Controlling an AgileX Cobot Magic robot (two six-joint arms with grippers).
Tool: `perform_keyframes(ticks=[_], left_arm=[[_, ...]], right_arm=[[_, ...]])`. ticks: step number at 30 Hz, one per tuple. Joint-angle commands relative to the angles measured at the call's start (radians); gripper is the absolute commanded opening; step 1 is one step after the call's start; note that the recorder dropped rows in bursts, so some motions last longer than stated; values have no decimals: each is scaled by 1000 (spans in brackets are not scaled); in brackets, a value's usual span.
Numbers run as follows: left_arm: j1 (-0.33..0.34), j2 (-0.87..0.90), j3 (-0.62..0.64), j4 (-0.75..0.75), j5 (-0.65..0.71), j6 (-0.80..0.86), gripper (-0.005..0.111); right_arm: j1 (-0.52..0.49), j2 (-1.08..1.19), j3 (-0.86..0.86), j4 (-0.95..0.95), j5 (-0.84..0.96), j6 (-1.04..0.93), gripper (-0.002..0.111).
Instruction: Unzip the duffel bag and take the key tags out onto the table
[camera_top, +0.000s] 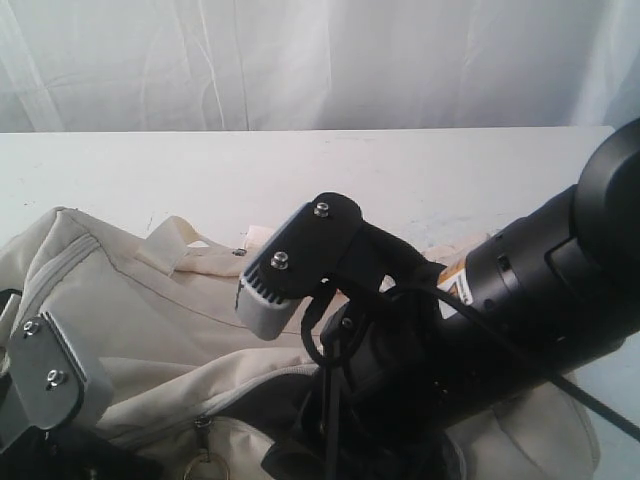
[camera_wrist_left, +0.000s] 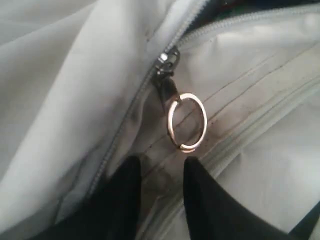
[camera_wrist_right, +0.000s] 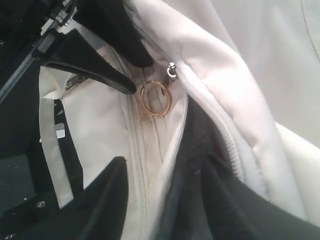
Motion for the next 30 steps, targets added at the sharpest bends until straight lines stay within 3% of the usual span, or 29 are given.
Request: perform_keyframes(ticks=[1,4,10,25,30], left_arm=[[-7,-5,4,5,99,106,36],[-7,-5,4,3,75,121,36],[-7,-4,4,-56,-76,90,49],[-7,85,67,-89,-318,-196,49],[-7,114,67,36,-382,-365,49]], right_arm=[[-5,1,2,2,-2,-10,44],[-5,1,2,2,-2,-10,44],[-5,1,2,2,-2,-10,44],[-5,1,2,2,-18,-26,44],[-5,1,2,2,-21,-26,44]])
